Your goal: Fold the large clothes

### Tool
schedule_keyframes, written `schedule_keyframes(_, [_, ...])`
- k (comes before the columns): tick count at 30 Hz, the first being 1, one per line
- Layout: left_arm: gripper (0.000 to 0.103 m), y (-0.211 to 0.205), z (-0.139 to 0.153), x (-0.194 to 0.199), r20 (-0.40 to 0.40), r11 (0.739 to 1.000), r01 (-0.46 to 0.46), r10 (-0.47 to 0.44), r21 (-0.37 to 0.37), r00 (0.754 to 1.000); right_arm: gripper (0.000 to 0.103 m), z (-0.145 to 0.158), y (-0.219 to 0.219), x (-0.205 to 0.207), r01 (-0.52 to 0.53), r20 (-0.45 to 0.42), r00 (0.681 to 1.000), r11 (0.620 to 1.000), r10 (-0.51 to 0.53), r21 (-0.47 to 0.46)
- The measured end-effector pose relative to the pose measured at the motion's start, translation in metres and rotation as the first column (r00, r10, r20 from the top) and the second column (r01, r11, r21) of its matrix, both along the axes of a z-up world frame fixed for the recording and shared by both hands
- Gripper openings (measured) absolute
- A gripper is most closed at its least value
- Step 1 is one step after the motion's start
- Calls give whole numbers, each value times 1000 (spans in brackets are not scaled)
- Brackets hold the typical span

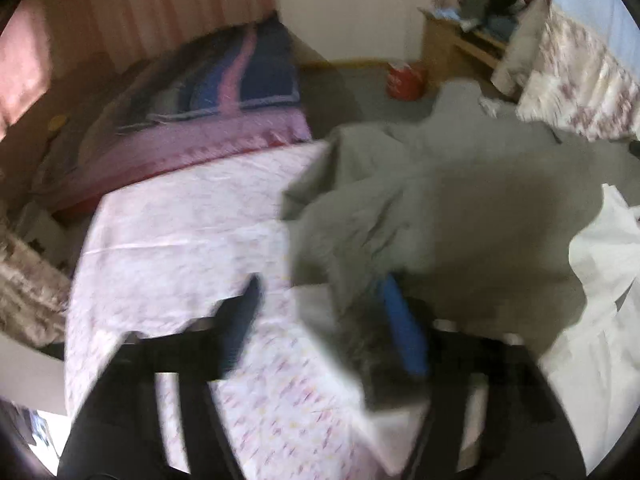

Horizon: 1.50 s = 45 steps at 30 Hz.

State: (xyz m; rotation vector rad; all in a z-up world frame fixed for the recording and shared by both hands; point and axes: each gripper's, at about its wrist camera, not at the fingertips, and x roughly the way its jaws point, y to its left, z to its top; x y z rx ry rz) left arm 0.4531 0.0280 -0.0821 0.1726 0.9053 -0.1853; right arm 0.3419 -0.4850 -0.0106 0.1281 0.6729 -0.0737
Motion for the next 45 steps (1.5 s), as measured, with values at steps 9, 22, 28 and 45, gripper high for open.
schedule_keyframes(9, [100, -18, 40, -33, 72, 977, -52, 68, -207, 995, 89, -5, 50, -68, -170, 63, 980, 962, 187, -215])
schedule_keyframes(22, [87, -55, -58, 12, -151, 997, -59, 52, -44, 987, 57, -105, 10, 1, -193, -227, 962, 969, 154, -157])
schedule_keyframes(28, [86, -60, -46, 10, -133, 998, -59, 61, 16, 989, 63, -89, 16, -2, -146, -226, 968, 979, 111, -144])
schedule_keyframes(45, [100, -10, 17, -203, 145, 997, -52, 61, -65, 988, 101, -19, 1, -248, 288, 173, 954, 910, -245, -298])
